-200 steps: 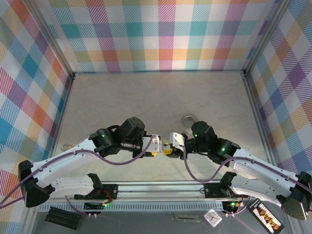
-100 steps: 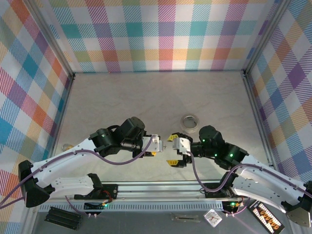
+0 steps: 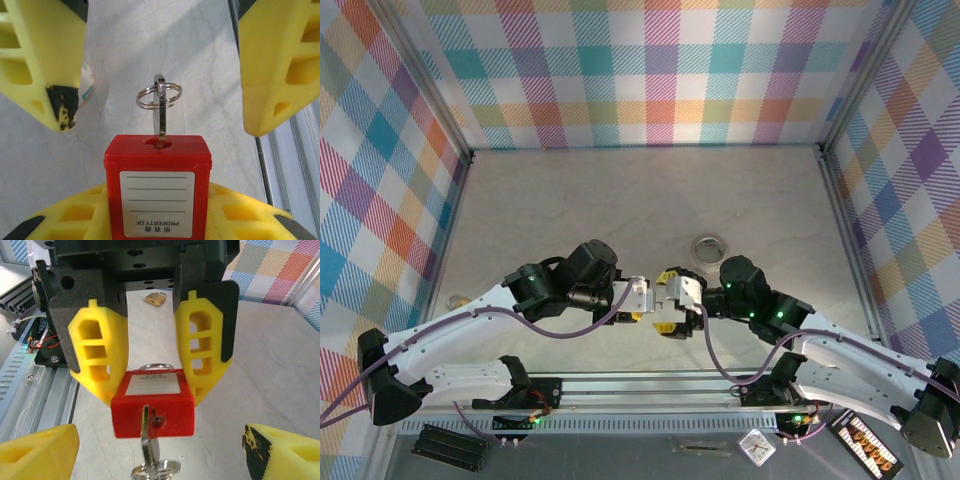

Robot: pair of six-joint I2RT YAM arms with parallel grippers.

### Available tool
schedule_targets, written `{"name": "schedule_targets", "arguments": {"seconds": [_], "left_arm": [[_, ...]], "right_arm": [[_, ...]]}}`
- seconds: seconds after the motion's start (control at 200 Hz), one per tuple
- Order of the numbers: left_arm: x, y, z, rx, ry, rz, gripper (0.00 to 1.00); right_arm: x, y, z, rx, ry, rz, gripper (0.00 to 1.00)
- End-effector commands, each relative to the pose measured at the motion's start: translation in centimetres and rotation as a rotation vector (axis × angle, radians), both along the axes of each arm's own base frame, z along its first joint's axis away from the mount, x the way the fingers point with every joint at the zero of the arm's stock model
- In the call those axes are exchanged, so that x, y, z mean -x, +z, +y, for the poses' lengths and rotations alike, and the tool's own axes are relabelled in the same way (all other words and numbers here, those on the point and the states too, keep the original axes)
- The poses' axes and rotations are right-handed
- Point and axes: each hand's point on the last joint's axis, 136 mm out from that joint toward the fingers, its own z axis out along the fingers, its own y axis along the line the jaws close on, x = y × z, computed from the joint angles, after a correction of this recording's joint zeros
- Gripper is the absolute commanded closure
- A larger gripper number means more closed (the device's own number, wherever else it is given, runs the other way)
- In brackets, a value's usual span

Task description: Unlock with the key

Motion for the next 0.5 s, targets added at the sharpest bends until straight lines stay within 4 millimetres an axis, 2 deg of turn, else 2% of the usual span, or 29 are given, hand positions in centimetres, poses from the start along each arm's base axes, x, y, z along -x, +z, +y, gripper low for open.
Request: {"name": "schedule_targets", "arguments": {"seconds": [0.0,0.36,0.495], "left_arm": [[0.31,0.6,-1.03,0.045,-0.02,0.011,1.0],[0.23,0.59,-1.19,0.046,-0.016,0.016,1.0],[0.17,0.44,-1.19,0.042,-0.013,0.017,1.0]], "right_arm": [[0.13,1.03,0.77,-0.056,0.031,0.009,0.17],[-0.04,0.68,1.64,-0.066,0.046,0.051,0.35],[0.0,0.46,1.58,-0.056,0.046,0.061,0.46]]}}
